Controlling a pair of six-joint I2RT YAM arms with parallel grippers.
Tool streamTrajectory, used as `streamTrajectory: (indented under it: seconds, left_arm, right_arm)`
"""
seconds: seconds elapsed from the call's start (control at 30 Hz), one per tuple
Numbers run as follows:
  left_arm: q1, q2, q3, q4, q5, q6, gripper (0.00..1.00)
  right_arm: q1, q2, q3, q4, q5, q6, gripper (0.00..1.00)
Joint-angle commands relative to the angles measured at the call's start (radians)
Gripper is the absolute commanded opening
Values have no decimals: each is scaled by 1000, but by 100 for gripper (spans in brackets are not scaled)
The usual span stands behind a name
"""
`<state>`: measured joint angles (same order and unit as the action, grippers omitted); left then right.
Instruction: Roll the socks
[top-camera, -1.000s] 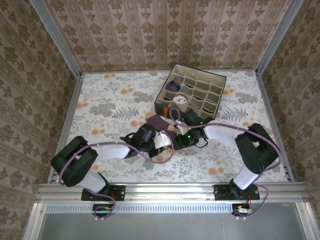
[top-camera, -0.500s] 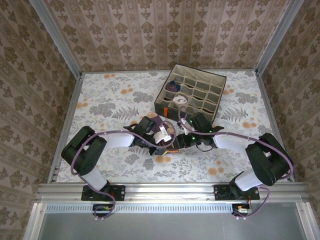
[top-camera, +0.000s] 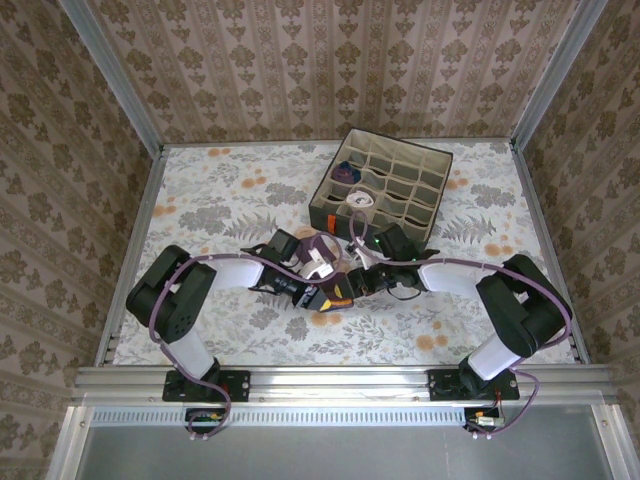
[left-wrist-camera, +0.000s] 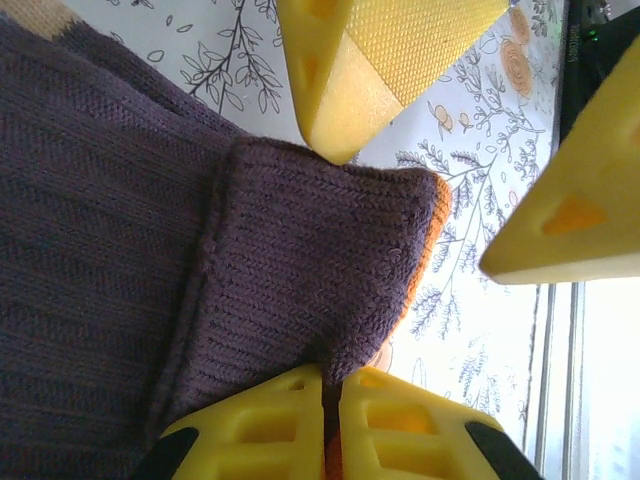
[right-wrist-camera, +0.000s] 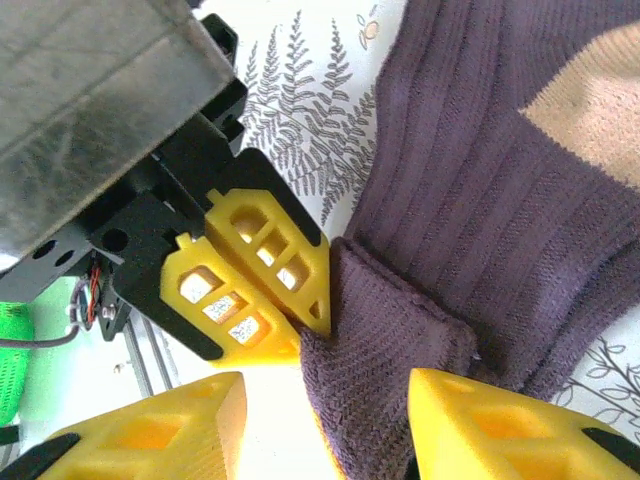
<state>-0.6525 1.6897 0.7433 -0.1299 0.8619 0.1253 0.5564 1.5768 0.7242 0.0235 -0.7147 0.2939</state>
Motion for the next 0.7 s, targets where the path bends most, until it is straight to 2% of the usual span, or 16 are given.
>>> streamTrajectory:
  seconds: [0.0,0.17,0.4,0.67]
  left_arm:
    - [12,16,17,-30,55,-10,0]
    - [25,17,18,-27,74,-13,0]
    - [59,15,9,-4,111,-34,0]
    - [97,44,-5,27,138,-77,0]
  right_arm:
    - [5,-4,55,-29,-46,-60,47]
    - [38,6,81,-75,-33,-107,48]
    - [46,108,132,-194,-26,-168,52]
    - [46,107,122,-232,2,-208,52]
